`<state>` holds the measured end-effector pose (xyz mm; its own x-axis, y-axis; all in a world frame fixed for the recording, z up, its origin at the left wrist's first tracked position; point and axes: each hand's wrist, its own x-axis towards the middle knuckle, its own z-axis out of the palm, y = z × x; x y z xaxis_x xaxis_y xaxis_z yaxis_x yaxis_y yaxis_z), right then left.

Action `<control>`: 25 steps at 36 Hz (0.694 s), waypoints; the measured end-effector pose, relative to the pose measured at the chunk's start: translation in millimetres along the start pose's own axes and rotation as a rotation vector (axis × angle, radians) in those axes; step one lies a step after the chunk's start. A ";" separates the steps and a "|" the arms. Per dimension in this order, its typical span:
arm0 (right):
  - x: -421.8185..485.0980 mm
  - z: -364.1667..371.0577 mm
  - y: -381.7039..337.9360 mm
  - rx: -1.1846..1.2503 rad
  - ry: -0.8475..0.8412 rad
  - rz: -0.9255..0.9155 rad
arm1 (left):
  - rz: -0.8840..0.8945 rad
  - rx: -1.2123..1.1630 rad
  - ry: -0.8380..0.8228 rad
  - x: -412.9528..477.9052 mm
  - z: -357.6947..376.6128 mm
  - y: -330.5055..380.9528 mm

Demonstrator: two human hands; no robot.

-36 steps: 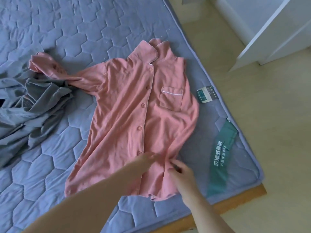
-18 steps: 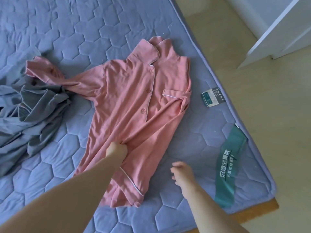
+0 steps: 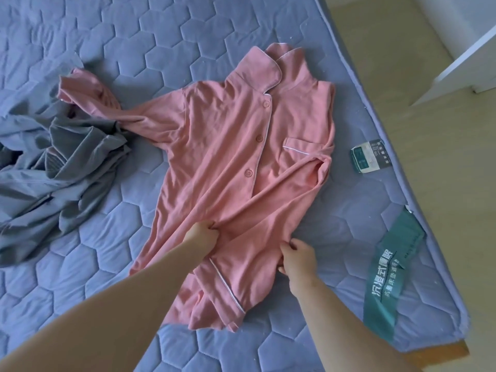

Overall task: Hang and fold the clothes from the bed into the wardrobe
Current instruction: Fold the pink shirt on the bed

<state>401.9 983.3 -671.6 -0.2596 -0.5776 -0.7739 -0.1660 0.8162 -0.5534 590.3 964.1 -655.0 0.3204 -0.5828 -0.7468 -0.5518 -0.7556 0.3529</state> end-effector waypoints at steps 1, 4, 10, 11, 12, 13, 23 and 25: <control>-0.4 -2.7 1.9 -0.036 0.023 -0.012 | 0.008 0.005 -0.002 0.1 0.2 -1.2; -2.6 -13.0 4.5 -0.065 0.120 -0.047 | 0.042 0.063 0.004 -3.8 0.3 0.7; -10.0 -70.9 -8.1 -0.099 0.391 -0.099 | 0.172 0.188 -0.034 -27.9 0.0 26.8; -10.2 -82.0 -13.2 -0.083 0.423 -0.119 | 0.209 0.212 -0.074 -33.9 2.0 33.8; -11.5 -92.4 -20.2 -0.057 0.451 -0.134 | 0.247 0.234 -0.123 -40.8 5.2 41.0; -11.4 -102.6 -28.2 -0.016 0.477 -0.142 | 0.280 0.252 -0.181 -48.5 9.6 48.4; -5.5 -201.3 -125.0 0.335 0.802 -0.306 | 0.465 0.726 -0.997 -128.0 83.8 93.9; -3.3 -215.6 -138.7 0.418 0.782 -0.370 | 0.423 0.749 -1.068 -132.8 87.5 104.6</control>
<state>220.6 875.3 -525.9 -0.8448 -0.5010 -0.1877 -0.0515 0.4254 -0.9035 422.7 988.6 -568.3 -0.5303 0.0425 -0.8467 -0.8477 -0.0395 0.5290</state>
